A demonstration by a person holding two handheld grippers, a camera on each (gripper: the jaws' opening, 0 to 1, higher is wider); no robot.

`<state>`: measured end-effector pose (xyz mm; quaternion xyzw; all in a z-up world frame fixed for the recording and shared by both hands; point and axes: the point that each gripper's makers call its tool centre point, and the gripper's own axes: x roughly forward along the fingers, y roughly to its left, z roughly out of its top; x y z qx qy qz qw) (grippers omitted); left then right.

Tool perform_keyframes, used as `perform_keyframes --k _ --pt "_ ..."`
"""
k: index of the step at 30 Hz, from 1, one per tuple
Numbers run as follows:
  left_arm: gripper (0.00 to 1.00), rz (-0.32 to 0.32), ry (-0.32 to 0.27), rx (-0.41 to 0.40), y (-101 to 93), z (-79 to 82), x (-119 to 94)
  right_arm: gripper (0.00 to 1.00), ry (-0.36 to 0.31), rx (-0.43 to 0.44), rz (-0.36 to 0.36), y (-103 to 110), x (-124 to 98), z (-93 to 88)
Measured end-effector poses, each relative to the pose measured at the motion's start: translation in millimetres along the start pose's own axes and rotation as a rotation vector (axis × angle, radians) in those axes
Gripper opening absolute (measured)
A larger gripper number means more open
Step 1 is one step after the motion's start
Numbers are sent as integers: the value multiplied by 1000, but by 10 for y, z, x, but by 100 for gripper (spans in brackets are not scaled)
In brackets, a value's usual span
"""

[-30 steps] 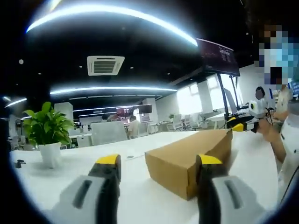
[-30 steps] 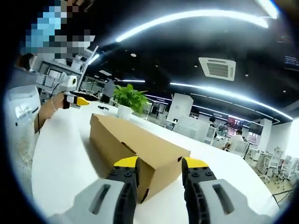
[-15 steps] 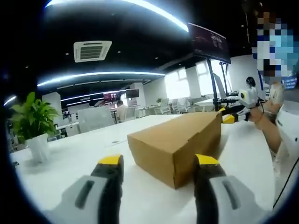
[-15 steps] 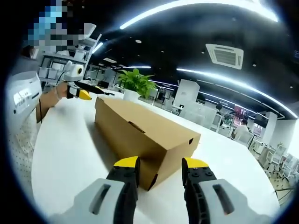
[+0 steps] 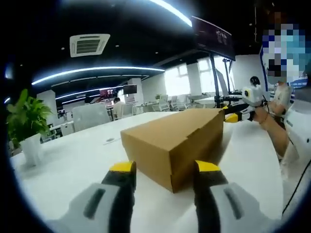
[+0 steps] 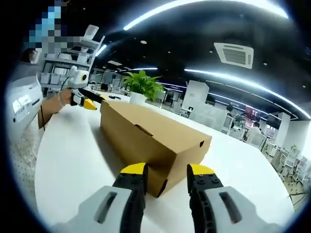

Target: Operate the shoe box by opening the lid, removing the specified soft item, and placing it in the target area until the item is outside and the box remains undamaged.

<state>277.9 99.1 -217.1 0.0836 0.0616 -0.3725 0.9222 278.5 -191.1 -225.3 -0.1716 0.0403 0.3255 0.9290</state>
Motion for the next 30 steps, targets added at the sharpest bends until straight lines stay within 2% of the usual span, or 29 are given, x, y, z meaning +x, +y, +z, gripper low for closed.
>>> perform_keyframes --k 9,23,30 --pt "41 -16 32 -7 -29 -72 60 28 53 38 33 31 25 -116" --pt "35 -26 50 -32 -34 -129 107 23 43 70 22 3 24 -106" --pt "32 -9 67 -32 10 -177 123 22 47 73 18 3 34 -116"
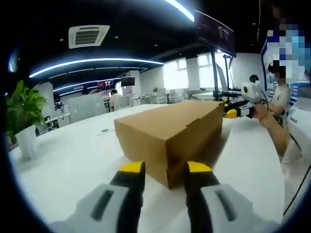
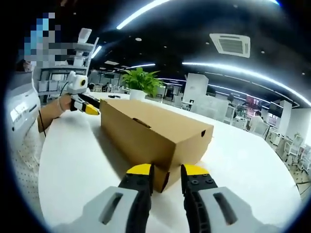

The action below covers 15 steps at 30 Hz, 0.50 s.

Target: Operate the shoe box by opening the lid, removing the specified soft item, and placing it in the target area until the item is outside and the box remains undamaged.

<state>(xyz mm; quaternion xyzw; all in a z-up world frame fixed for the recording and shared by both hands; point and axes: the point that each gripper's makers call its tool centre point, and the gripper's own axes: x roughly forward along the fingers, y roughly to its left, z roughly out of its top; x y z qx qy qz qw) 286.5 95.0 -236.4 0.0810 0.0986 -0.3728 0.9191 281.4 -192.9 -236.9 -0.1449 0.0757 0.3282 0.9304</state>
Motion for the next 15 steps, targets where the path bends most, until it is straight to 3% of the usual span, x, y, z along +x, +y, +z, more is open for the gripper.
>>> perform_keyframes --k 9,15 --pt "30 9 21 -5 29 -61 35 22 0 -2 -3 2 5 -5" --pt "30 12 3 -16 32 -37 48 22 7 -10 -17 -23 6 -19"
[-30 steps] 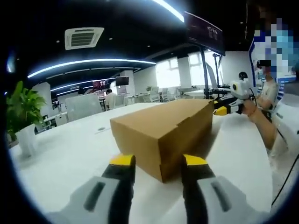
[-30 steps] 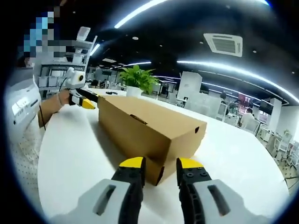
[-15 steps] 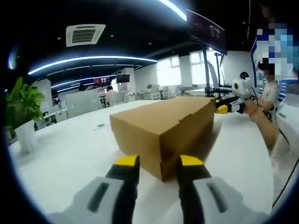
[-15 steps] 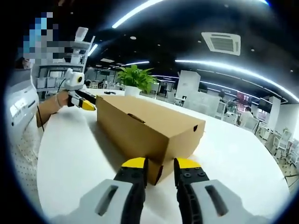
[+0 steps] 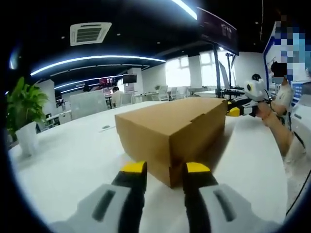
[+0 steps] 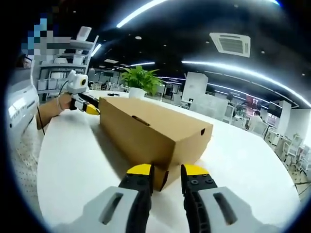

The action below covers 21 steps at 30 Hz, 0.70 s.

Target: Operate the shoe box by opening the lid, removing the specified soft item, and placing it in the target area until the item is outside and the box remains undamaged.

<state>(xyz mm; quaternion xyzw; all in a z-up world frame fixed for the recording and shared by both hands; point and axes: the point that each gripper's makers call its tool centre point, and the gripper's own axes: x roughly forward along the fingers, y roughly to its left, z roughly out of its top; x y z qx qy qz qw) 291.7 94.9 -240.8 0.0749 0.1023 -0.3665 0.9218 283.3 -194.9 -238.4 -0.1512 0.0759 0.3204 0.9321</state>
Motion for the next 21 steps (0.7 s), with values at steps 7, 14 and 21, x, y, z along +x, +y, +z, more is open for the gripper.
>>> perform_keyframes --k 7,14,21 --pt "29 0 -4 -6 0 4 22 21 -2 6 7 10 1 -4" --pt "28 -11 -12 3 -35 23 25 21 -5 -1 5 11 -4 3" --pt "27 -21 -22 7 -65 47 18 21 -8 1 7 15 -8 15"
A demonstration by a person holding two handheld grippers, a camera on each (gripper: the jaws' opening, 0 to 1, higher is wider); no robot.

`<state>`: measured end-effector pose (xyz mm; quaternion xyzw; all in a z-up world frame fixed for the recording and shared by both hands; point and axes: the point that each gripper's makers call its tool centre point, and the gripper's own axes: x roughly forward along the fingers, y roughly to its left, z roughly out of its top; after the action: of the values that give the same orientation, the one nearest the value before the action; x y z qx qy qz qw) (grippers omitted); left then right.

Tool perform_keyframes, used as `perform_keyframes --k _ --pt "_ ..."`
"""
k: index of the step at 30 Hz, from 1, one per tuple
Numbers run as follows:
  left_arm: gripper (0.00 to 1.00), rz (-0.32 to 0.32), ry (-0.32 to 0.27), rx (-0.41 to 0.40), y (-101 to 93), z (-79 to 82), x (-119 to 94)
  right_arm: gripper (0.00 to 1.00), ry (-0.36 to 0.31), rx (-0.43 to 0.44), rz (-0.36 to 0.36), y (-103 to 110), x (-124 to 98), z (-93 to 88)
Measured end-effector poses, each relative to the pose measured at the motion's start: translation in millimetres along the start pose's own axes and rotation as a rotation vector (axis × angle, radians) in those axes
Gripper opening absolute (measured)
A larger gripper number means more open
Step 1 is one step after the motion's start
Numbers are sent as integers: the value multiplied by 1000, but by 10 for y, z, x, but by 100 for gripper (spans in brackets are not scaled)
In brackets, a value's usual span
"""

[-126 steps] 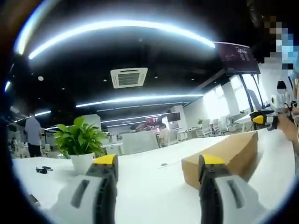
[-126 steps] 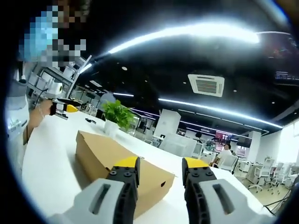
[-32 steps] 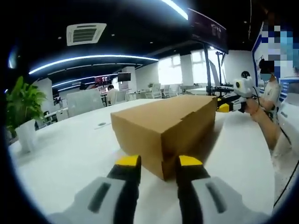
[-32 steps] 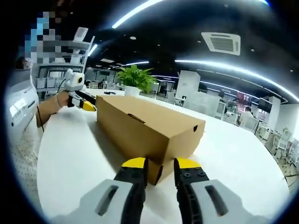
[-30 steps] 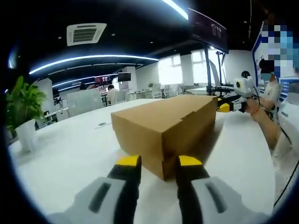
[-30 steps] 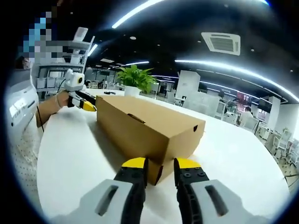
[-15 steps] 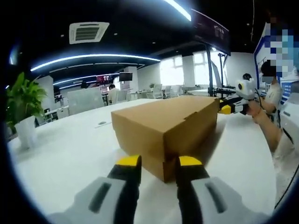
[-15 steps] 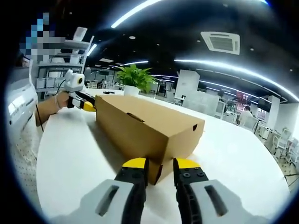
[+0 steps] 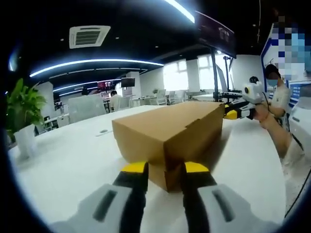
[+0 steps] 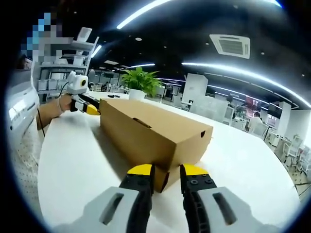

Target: Operate the shoe box by opening the lid, removing the specified soft item, and placing it in the target area until the item is outside and the box remains undamaged.

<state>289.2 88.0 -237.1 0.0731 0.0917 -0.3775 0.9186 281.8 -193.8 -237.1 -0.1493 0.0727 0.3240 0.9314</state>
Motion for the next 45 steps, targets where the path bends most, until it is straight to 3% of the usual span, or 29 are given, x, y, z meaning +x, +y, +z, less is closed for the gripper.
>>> perform_keyframes --k 5,16,33,45 --pt "27 1 0 3 -1 0 -4 21 0 0 -1 3 -3 8" --pt "25 1 -54 -10 -7 99 -48 21 -73 48 3 -18 -58 123" --pt "25 1 -69 -1 -21 136 -64 21 -78 7 -7 -14 -54 135" --pt "25 8 -133 5 -12 267 -119 21 -148 -13 -31 -43 -94 274"
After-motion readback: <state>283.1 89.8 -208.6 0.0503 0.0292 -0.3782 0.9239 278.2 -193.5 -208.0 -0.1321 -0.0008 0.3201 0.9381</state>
